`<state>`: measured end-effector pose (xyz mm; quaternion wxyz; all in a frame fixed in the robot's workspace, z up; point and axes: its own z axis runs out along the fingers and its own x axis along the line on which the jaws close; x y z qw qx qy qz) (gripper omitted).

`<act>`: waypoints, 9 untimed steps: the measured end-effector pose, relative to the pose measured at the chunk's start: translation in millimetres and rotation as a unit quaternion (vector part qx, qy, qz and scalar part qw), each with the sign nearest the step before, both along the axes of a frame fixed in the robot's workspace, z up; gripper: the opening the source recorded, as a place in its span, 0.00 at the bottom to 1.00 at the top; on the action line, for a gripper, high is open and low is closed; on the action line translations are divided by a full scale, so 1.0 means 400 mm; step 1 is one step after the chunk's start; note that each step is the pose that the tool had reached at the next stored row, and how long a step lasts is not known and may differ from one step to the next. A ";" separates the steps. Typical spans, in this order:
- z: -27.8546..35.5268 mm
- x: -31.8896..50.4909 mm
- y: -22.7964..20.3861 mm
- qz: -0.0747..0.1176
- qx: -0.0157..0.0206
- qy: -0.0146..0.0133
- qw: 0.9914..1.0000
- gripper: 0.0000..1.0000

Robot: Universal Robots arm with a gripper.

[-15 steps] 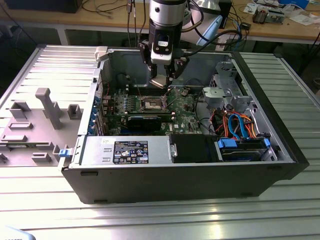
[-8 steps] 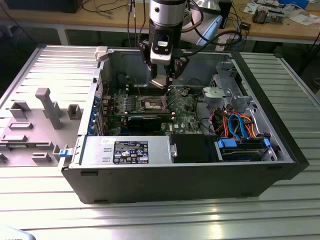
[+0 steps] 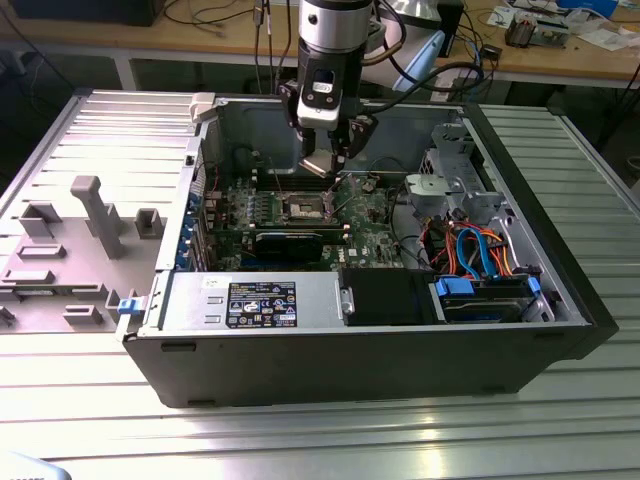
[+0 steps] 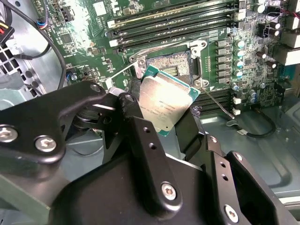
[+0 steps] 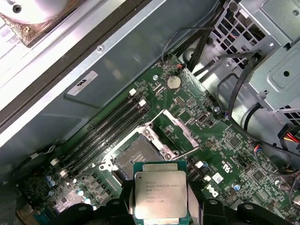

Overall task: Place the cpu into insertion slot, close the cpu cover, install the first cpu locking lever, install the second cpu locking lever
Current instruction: 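Place the cpu into insertion slot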

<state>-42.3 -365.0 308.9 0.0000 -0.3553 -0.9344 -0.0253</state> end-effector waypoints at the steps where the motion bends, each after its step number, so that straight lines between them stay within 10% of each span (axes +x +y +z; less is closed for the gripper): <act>1: -0.001 0.000 0.000 -0.001 -0.001 0.000 1.000 0.55; 9: -0.002 0.000 0.000 -0.014 -0.007 0.000 1.000 0.55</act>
